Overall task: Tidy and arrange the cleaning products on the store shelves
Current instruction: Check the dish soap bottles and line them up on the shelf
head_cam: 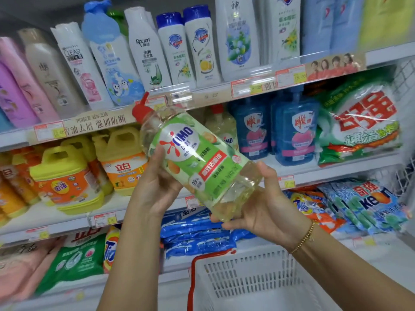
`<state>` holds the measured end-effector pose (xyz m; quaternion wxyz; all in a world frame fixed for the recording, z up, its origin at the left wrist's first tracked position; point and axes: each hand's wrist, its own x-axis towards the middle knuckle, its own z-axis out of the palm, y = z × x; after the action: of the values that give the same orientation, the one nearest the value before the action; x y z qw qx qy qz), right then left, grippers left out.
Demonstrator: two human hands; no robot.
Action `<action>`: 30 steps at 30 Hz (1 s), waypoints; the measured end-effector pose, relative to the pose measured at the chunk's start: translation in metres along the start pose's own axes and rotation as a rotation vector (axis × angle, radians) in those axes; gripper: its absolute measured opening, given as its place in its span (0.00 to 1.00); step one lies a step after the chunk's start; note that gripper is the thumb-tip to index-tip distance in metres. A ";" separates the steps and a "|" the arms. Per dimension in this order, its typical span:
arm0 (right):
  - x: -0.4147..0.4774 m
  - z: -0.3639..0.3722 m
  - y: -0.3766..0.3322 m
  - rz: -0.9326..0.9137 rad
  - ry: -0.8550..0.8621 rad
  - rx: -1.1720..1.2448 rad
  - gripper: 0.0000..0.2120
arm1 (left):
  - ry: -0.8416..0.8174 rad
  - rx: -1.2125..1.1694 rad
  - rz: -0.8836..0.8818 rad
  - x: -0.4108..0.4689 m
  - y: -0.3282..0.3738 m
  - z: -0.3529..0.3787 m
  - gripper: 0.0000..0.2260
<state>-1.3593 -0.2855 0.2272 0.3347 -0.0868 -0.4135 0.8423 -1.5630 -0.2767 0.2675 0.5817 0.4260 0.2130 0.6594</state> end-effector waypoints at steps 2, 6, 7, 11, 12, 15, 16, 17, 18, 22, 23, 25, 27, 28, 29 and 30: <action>-0.007 0.011 0.003 0.030 0.028 -0.067 0.38 | 0.036 -0.049 -0.042 -0.005 0.001 -0.004 0.36; -0.026 0.030 -0.001 0.063 0.114 -0.295 0.37 | 0.128 -0.095 -0.277 -0.010 -0.011 -0.002 0.49; -0.032 0.033 -0.003 0.070 0.129 -0.318 0.37 | 0.129 -0.089 -0.338 -0.011 -0.015 0.002 0.49; -0.053 0.034 -0.015 0.113 0.168 -0.319 0.39 | 0.088 -0.041 -0.470 -0.018 -0.028 0.013 0.42; -0.059 0.031 -0.019 0.130 0.183 -0.314 0.39 | 0.078 -0.038 -0.490 -0.018 -0.032 0.015 0.44; -0.080 0.017 -0.026 0.198 0.209 -0.322 0.37 | 0.110 -0.069 -0.583 -0.017 -0.047 0.019 0.47; -0.088 0.010 -0.027 0.222 0.214 -0.331 0.38 | 0.118 -0.058 -0.612 -0.016 -0.053 0.020 0.47; -0.095 0.003 -0.028 0.250 0.221 -0.328 0.38 | 0.109 -0.029 -0.639 -0.015 -0.060 0.026 0.46; -0.102 -0.004 -0.029 0.278 0.228 -0.312 0.37 | 0.099 0.016 -0.655 -0.014 -0.064 0.030 0.42; -0.132 -0.053 -0.032 0.285 0.336 -0.243 0.28 | 0.039 0.204 -0.582 0.011 -0.085 0.061 0.35; -0.140 -0.068 -0.034 0.267 0.364 -0.250 0.26 | -0.007 0.283 -0.557 0.019 -0.093 0.073 0.39; -0.158 -0.100 -0.043 0.236 0.351 -0.275 0.28 | -0.136 0.487 -0.503 0.031 -0.113 0.103 0.30; -0.180 -0.124 -0.058 0.243 0.293 -0.354 0.32 | -0.237 0.612 -0.462 0.038 -0.136 0.134 0.17; -0.192 -0.136 -0.068 0.253 0.308 -0.425 0.31 | -0.289 0.662 -0.440 0.041 -0.148 0.148 0.18; -0.205 -0.148 -0.077 0.267 0.344 -0.489 0.30 | -0.342 0.707 -0.423 0.043 -0.161 0.161 0.22; -0.217 -0.161 -0.084 0.274 0.403 -0.537 0.29 | -0.385 0.747 -0.412 0.046 -0.175 0.173 0.26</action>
<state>-1.0849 -0.2841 0.1582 0.2585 -0.3904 -0.5304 0.7067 -1.3182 -0.2298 0.2405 0.5362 0.6698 0.4042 0.3171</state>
